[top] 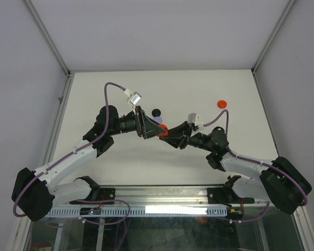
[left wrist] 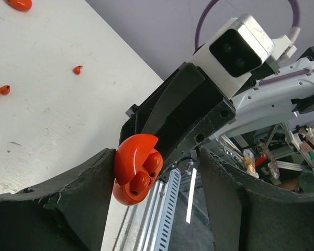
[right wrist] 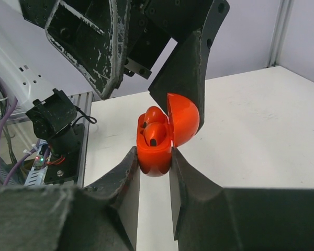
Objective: Insert the wireless bluetooth earbuds into the charging case
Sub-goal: Close the charging case, then place the charging case at the center of the board, then pick up the charging case at the center of the board.
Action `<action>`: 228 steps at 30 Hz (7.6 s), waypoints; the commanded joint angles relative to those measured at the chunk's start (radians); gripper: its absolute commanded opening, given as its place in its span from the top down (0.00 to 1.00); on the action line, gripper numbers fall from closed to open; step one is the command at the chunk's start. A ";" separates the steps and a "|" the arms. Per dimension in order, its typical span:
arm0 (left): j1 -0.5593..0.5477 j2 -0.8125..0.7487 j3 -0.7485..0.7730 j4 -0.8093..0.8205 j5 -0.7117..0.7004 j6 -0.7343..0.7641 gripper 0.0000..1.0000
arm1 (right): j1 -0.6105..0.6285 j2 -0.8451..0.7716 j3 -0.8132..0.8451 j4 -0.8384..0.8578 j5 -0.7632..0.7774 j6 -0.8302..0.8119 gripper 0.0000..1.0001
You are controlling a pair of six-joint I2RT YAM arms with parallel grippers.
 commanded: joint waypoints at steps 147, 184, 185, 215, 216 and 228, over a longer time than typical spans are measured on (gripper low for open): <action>0.334 -0.248 0.009 -0.656 -0.434 0.279 0.01 | -0.642 0.547 0.781 -1.229 0.511 -0.121 0.56; 0.124 -0.210 -0.211 -0.065 -0.184 -0.154 0.14 | 0.239 -0.095 0.382 -0.868 0.462 -0.566 0.53; 0.122 -0.208 -0.217 -0.049 -0.183 -0.160 0.17 | 0.254 -0.094 0.384 -0.867 0.474 -0.578 0.54; 0.048 -0.094 -0.270 0.161 -0.070 -0.174 0.53 | 0.329 -0.076 0.407 -0.864 0.564 -0.688 0.54; 0.048 -0.091 -0.272 0.164 -0.066 -0.176 0.55 | 0.329 -0.077 0.406 -0.861 0.566 -0.689 0.54; 0.046 -0.120 -0.306 0.218 -0.040 -0.096 0.89 | 0.329 -0.145 0.368 -0.860 0.580 -0.681 0.44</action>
